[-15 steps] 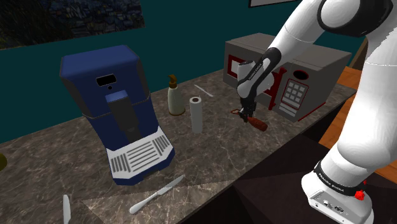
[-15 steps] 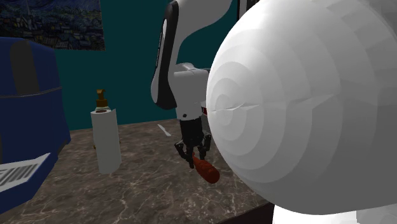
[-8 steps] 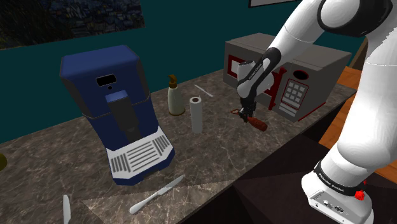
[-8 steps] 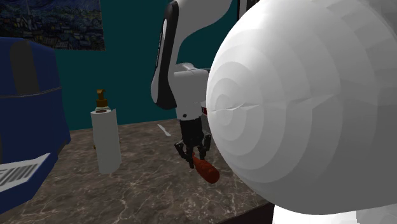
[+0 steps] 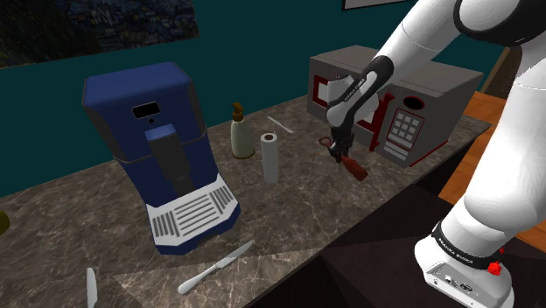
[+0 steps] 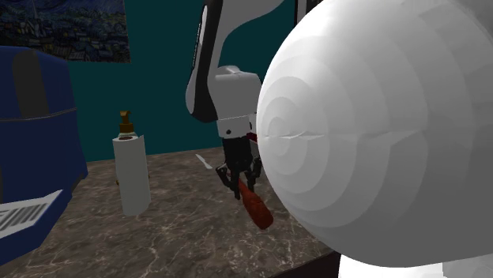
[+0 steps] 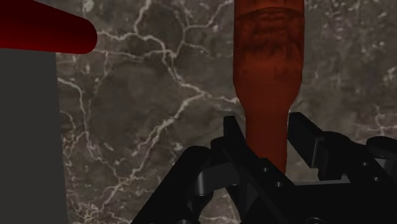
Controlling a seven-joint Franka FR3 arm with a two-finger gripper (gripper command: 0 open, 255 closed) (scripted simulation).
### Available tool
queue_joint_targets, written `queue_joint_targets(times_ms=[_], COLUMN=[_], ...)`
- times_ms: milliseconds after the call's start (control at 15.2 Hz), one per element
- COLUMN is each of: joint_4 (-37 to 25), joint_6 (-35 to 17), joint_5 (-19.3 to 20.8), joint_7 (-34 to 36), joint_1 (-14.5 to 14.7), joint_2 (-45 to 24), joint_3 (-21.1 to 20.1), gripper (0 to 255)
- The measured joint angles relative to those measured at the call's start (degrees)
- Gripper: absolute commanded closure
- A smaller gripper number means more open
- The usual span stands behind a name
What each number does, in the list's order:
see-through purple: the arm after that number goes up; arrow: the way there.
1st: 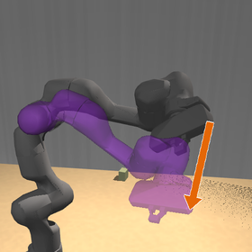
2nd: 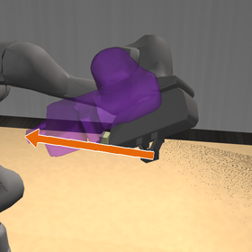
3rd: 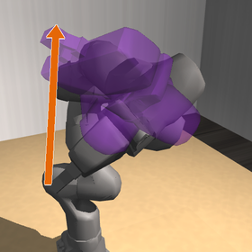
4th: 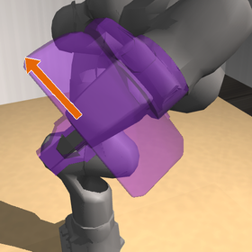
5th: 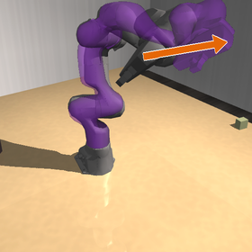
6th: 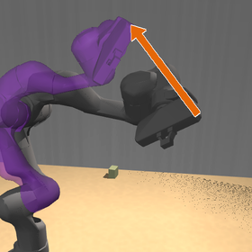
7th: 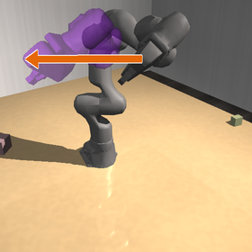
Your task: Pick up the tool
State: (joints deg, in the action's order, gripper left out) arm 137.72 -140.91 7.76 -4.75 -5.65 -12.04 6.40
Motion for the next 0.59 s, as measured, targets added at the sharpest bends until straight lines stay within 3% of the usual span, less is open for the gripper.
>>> queue_joint_targets(times_ms=[594], joint_4=[-0.3], joint_6=[6.4], joint_5=[0.0], joint_7=[-0.6], joint_1=[0.0], joint_2=[6.1], joint_3=[0.1], gripper=[255])
